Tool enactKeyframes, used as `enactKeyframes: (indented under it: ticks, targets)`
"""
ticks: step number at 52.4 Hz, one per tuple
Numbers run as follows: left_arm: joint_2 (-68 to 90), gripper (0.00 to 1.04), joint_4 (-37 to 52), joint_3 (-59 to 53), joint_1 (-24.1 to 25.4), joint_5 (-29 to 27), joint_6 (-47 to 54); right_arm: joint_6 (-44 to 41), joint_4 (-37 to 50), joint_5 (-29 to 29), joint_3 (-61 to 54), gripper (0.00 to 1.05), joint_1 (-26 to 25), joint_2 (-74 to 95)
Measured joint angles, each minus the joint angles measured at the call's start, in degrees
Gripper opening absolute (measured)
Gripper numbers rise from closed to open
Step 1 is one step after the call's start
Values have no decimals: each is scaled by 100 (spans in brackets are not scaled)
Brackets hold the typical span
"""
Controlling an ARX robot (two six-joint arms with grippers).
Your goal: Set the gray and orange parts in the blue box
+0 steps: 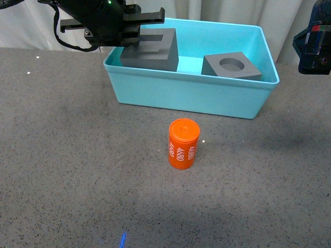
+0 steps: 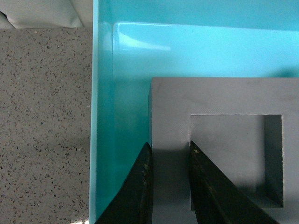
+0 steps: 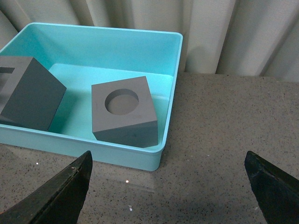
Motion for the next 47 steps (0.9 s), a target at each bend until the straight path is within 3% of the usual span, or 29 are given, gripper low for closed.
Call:
enactKeyframes:
  ticks: [21,38,44,47]
  targets:
    - [35,17,-52,11,20,-35,105,0,0,0,0,95,0,0]
    - [4,80,131,17,13,-46,-57,0,0,0,0,95,0,0]
    - [-221,98,509,-184,0,-66,-90,0,0,0,0,95,0,0]
    - [-446,99,734,-378,-13,-81,-109,0,0,0,0,95,0,0]
